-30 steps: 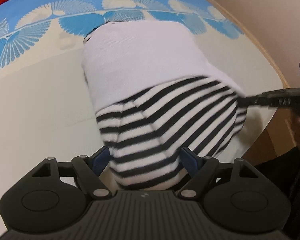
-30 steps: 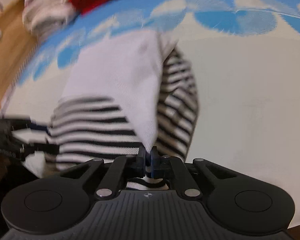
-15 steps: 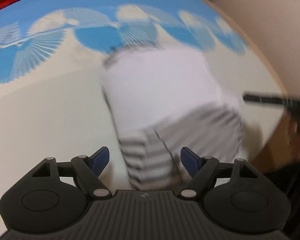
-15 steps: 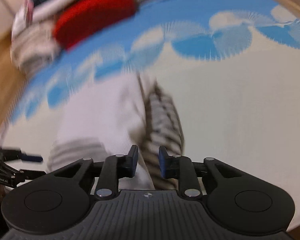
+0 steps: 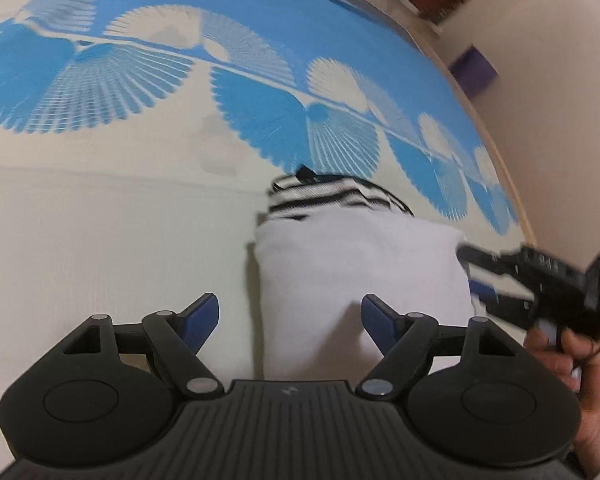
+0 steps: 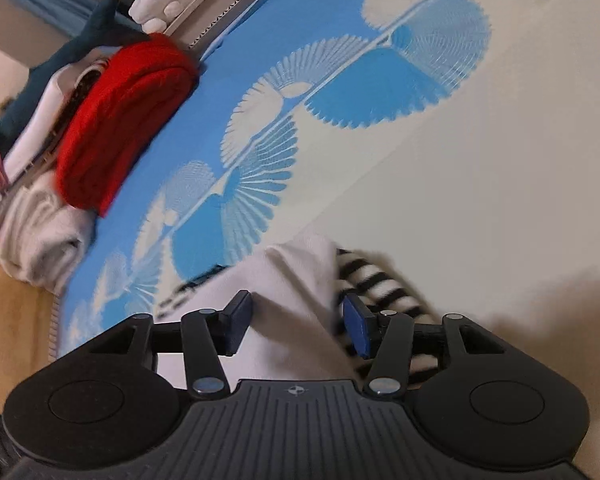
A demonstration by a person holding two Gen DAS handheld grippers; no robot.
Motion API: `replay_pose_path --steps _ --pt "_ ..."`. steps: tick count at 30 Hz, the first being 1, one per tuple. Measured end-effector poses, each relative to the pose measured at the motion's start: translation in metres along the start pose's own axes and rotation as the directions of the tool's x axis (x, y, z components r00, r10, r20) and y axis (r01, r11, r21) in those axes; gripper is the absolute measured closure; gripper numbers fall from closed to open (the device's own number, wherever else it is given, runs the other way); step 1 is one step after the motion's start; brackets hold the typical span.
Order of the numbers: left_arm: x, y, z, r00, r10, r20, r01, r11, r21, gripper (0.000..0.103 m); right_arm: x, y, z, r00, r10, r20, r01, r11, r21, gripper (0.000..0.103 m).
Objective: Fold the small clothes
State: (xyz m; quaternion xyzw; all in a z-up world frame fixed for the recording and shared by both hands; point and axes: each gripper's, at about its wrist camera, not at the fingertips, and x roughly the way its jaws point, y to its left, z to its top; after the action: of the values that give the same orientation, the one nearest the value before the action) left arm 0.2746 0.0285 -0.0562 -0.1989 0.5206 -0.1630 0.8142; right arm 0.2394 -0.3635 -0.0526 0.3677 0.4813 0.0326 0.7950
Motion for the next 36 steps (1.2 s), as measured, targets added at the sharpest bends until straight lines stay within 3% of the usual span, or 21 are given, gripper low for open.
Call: replay_pose_path --steps 1,2,5,9,10,13,16,18,20,24,27,31,32,33,35,36 --pt "0.003 0.0 -0.001 1.0 -0.006 -0.008 0.006 1.0 -0.005 0.02 0.001 0.001 0.0 1.0 0.009 0.001 -0.009 1.0 -0.003 0.072" --pt "0.005 0.0 -0.003 1.0 -0.016 -0.016 0.016 1.0 -0.021 0.019 0.002 0.004 0.0 1.0 0.015 0.004 -0.015 1.0 -0.024 0.094" --pt "0.019 0.005 -0.001 0.998 -0.049 -0.035 0.046 0.997 -0.063 0.019 -0.006 0.013 0.001 0.995 -0.026 0.092 0.035 0.994 -0.108 0.097" --pt "0.03 0.005 -0.005 0.997 -0.059 -0.053 0.054 0.995 -0.081 0.018 0.0 0.017 -0.001 0.965 -0.218 0.149 0.245 0.948 -0.201 0.097" --pt "0.031 0.005 -0.006 0.997 -0.053 -0.057 0.048 0.996 -0.081 0.018 0.002 0.017 -0.003 0.964 -0.225 0.142 0.252 0.943 -0.217 0.097" --pt "0.033 0.01 -0.007 0.996 -0.062 -0.059 0.056 0.992 -0.109 0.018 -0.001 0.019 -0.006 0.969 -0.21 0.127 0.235 0.943 -0.236 0.087" --pt "0.033 0.013 -0.006 0.995 -0.074 -0.06 0.066 0.989 -0.132 0.018 -0.02 0.016 -0.006 0.968 -0.198 0.152 0.227 0.951 -0.21 0.066" --pt "0.034 0.012 -0.006 0.995 -0.078 -0.057 0.07 0.989 -0.13 0.018 -0.031 0.013 -0.008 0.985 -0.126 0.118 0.148 0.967 -0.208 0.049" --pt "0.038 0.011 -0.006 0.994 -0.093 -0.052 0.085 0.987 -0.134 0.018 -0.038 0.008 -0.014 0.995 -0.084 0.058 0.095 0.971 -0.22 0.042" --pt "0.05 0.01 -0.007 0.992 -0.113 -0.052 0.104 0.982 -0.157 0.014 -0.034 -0.002 -0.026 0.992 -0.112 -0.055 0.093 0.956 -0.278 0.035" --pt "0.062 0.015 -0.012 0.988 -0.14 -0.059 0.124 0.97 -0.211 0.013 -0.019 -0.016 -0.034 0.968 -0.21 -0.14 0.161 0.94 -0.3 0.031" --pt "0.072 0.015 -0.014 0.981 -0.189 -0.042 0.172 0.95 -0.26 0.014 -0.013 -0.025 -0.037 0.963 -0.208 -0.172 0.155 0.948 -0.278 0.03" --pt "0.073 0.013 -0.015 0.98 -0.195 -0.04 0.179 0.95 -0.258 0.019 -0.012 -0.025 -0.037 0.964 -0.199 -0.178 0.146 0.951 -0.273 0.041" --pt "0.073 0.01 -0.013 0.983 -0.178 -0.034 0.165 0.957 -0.239 0.023 -0.012 -0.024 -0.036 0.967 -0.176 -0.184 0.124 0.957 -0.263 0.064" --pt "0.069 0.001 -0.011 0.988 -0.151 -0.021 0.145 0.973 -0.181 0.048 -0.011 -0.02 -0.035 0.974 -0.115 -0.195 0.066 0.968 -0.24 0.087" --pt "0.064 -0.003 -0.008 0.989 -0.146 -0.012 0.142 0.977 -0.161 0.053 -0.01 -0.015 -0.035 0.976 -0.123 -0.177 0.075 0.963 -0.258 0.094"
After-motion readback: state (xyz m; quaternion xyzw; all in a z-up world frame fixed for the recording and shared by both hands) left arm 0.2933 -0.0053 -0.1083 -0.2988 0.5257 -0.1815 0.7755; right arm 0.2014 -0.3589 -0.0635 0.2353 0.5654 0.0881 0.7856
